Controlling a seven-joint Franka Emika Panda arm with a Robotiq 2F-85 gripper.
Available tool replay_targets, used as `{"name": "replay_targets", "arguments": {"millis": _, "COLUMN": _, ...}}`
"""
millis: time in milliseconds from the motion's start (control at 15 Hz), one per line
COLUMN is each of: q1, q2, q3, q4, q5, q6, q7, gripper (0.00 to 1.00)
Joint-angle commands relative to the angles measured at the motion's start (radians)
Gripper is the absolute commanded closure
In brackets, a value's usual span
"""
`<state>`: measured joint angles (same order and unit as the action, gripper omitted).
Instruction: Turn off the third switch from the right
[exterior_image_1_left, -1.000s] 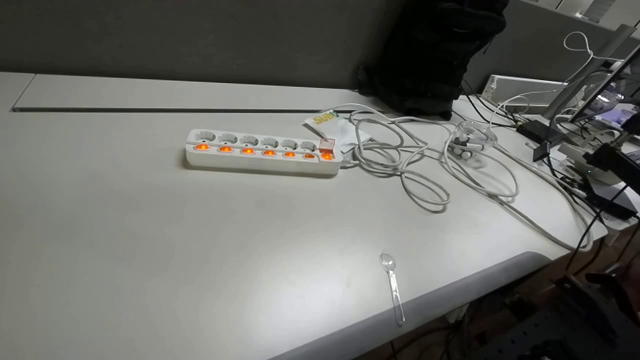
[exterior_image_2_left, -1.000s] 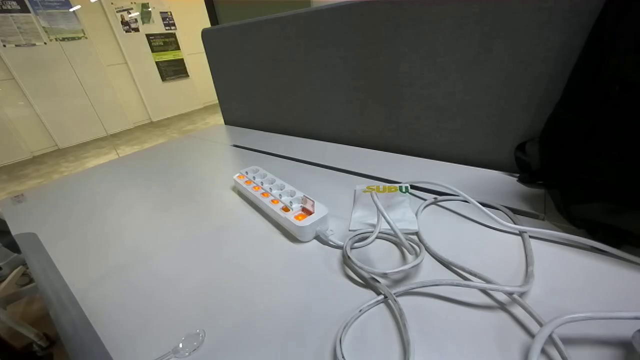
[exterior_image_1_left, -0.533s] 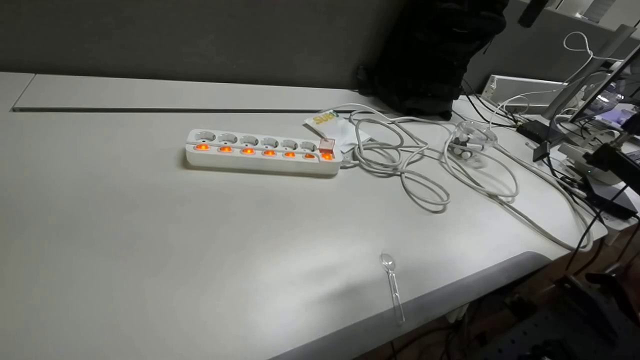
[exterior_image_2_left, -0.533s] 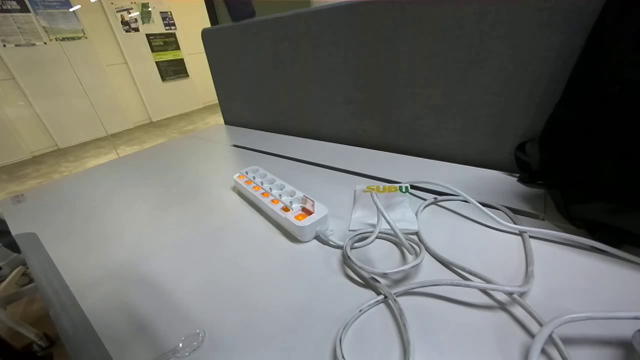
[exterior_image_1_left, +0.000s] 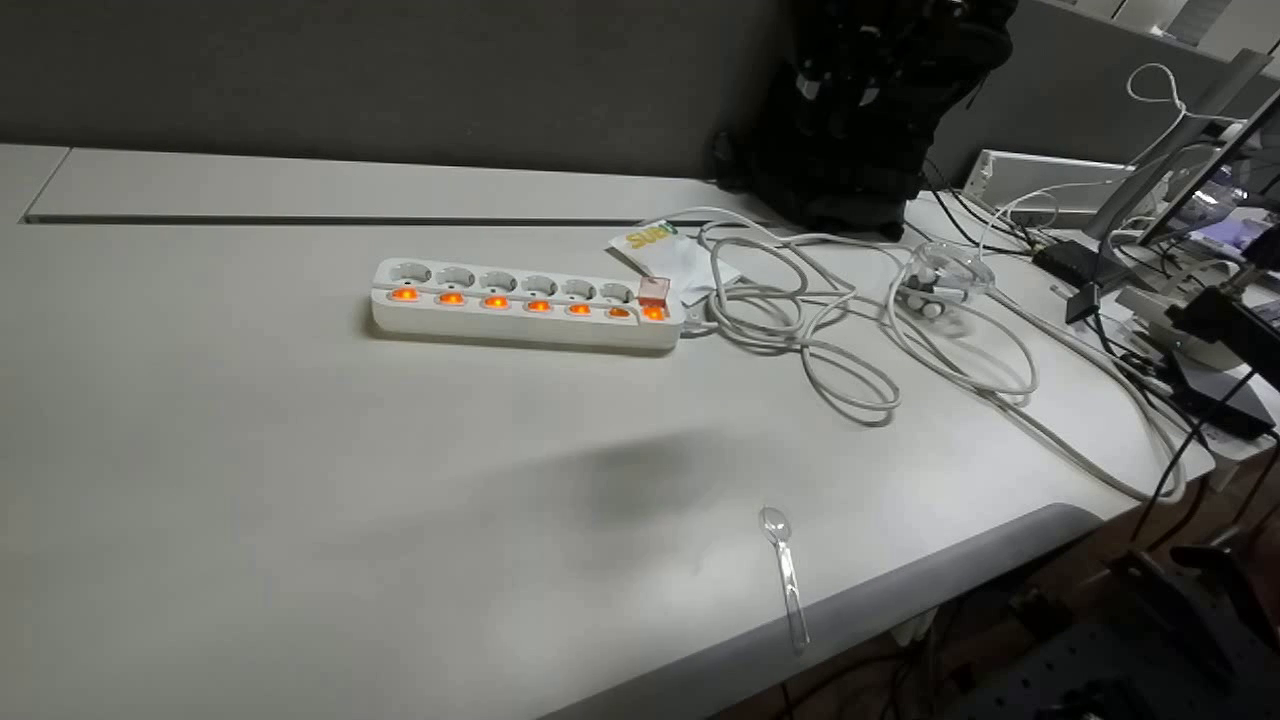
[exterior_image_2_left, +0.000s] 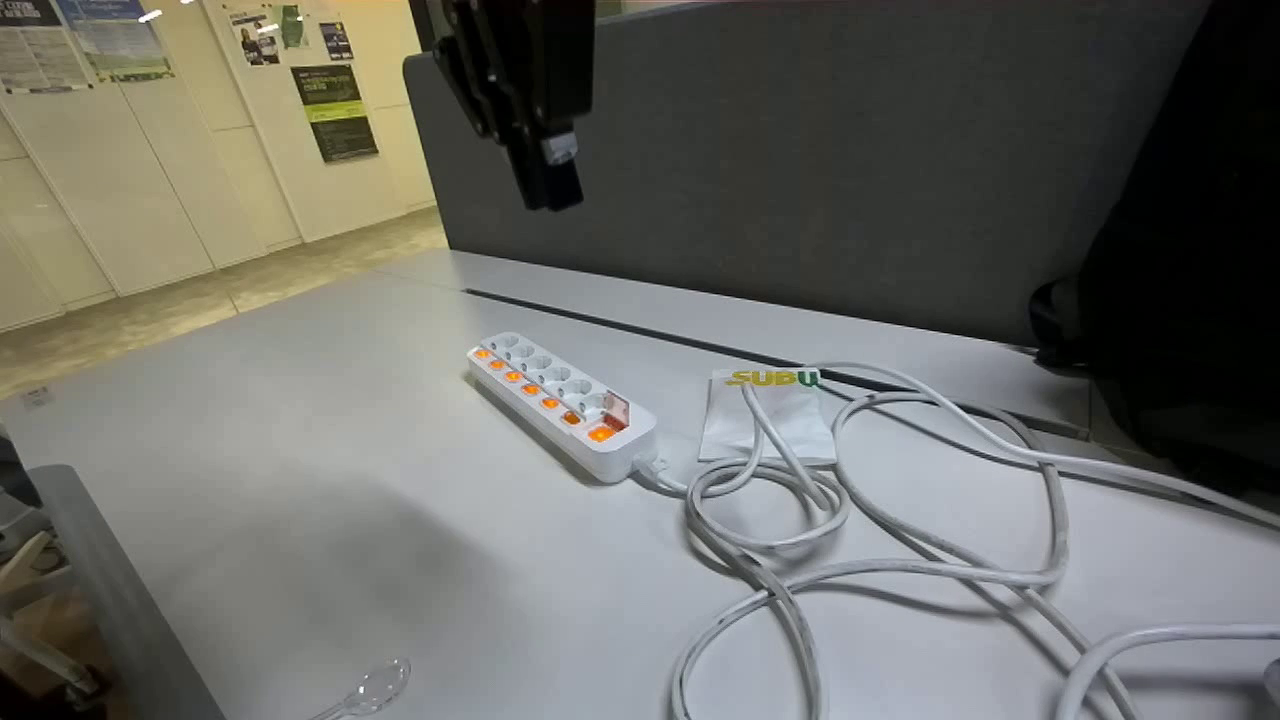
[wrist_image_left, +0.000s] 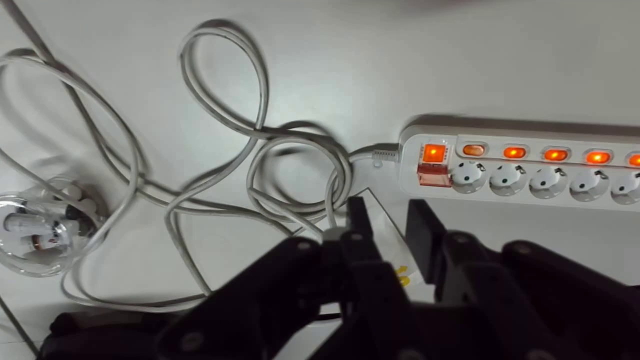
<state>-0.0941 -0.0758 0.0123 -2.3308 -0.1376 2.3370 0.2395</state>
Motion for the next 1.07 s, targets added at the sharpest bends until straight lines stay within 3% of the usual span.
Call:
{"name": "replay_targets", "arguments": {"millis": 0, "q1": 0.042, "q2": 0.107, "q3": 0.005, "q4": 0.076, "q5": 0.012, "q6": 0.014, "q7": 0.04, "gripper": 0.99}}
{"name": "replay_targets", "arguments": {"millis": 600, "q1": 0.147, "q2": 0.336, "q3": -0.006, "q4": 0.166, "q5": 0.02, "q6": 0.104, "q7": 0.157, "gripper": 1.0}}
{"name": "replay_targets", "arguments": {"millis": 667, "q1": 0.137, "q2": 0.281, "q3": -0.007, "q4": 0.111, "q5": 0.036, "q6": 0.097, "q7": 0.09, "gripper": 1.0}}
{"name": "replay_targets", "arguments": {"millis": 1000, "q1": 0.145, "q2": 0.302, "q3": -0.012, "q4": 0.117, "q5": 0.036, "q6": 0.105, "q7": 0.088, "gripper": 0.99}}
